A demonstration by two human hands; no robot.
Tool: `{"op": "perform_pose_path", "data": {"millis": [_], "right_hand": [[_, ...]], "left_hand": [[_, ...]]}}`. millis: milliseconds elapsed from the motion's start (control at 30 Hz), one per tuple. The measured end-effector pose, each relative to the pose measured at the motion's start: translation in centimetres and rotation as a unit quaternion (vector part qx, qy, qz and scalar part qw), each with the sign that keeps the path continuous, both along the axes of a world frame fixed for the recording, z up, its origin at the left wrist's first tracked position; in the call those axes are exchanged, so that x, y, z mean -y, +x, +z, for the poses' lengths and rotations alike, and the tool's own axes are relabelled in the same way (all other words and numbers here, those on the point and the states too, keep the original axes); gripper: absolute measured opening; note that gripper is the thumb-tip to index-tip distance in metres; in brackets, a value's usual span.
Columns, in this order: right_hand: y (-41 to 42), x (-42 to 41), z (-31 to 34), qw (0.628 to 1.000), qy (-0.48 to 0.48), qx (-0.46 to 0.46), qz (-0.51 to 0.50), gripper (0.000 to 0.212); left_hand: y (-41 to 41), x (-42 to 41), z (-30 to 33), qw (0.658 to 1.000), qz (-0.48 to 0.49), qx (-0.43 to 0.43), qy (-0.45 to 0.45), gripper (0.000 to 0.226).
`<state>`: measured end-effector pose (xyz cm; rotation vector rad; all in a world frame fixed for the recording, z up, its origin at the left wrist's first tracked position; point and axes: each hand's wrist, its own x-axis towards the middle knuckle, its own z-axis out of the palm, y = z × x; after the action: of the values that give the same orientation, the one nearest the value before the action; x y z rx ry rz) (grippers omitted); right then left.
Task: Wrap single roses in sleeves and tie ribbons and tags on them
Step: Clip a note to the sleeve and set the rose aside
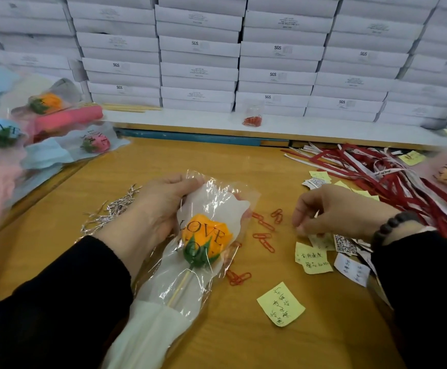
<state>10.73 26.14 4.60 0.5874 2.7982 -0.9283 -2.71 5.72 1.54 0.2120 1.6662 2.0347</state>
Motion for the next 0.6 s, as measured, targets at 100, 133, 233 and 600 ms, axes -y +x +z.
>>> {"op": "perform_pose_path", "data": {"millis": [100, 133, 233, 600], "right_hand": [[0.6, -0.3, 0.3, 0.996, -0.02, 0.08, 0.036, 0.016], [0.8, -0.4, 0.3, 0.995, -0.014, 0.093, 0.044, 0.019], [0.6, -0.3, -0.2, 0.993, 0.021, 0.103, 0.053, 0.021], [0.6, -1.3, -0.6, 0.995, -0.1, 0.022, 0.006, 0.014]], "left_hand": [[0.1, -0.2, -0.1, 1.0, -0.001, -0.013, -0.005, 0.008], [0.1, -0.1, -0.1, 1.0, -0.001, -0.014, -0.005, 0.008], [0.2, -0.1, -0.1, 1.0, -0.005, -0.017, -0.01, 0.009], [0.5, 0.2, 0.2, 1.0, -0.019, -0.02, 0.006, 0.016]]}}
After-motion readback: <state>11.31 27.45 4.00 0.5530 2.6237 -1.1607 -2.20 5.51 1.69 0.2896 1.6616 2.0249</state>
